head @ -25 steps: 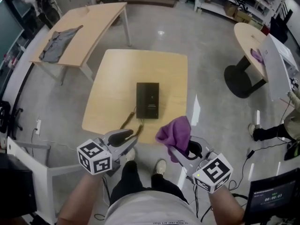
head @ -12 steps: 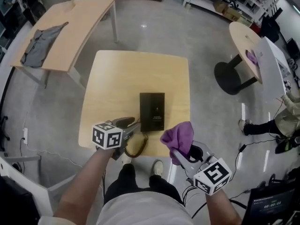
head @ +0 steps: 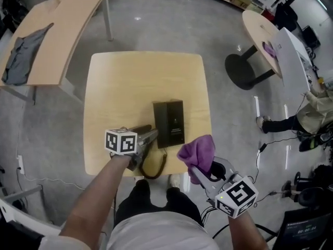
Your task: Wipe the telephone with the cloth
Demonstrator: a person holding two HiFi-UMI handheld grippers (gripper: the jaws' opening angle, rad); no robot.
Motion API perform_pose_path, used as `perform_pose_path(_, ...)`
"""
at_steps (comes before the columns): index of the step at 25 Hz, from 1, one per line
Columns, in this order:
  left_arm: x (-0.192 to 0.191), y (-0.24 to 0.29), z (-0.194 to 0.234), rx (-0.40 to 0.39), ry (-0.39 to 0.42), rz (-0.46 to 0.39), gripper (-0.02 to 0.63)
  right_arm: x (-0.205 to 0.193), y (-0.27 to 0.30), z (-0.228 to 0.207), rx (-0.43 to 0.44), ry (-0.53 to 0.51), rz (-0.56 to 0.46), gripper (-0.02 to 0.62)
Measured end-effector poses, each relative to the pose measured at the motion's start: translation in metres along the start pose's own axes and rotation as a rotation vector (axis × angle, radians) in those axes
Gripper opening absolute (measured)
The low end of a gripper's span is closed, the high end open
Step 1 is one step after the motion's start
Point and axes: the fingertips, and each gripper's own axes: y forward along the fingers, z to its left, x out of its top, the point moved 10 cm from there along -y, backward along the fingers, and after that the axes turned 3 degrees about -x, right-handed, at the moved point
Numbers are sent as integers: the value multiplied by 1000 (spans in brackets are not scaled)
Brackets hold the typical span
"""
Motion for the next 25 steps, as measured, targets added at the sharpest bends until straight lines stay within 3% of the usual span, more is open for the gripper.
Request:
perform_pose_path(11,3,28,14,-134,-85,20,187,-3,-3,7,-74,55,40,115)
perform_pose_path(17,5,33,13,-191,-119,13,138,2,-5,9,-93,85,45,114)
perform_pose_path(25,3,31,12,-203,-128,1,115,3,-4,10,-104,87,62,115)
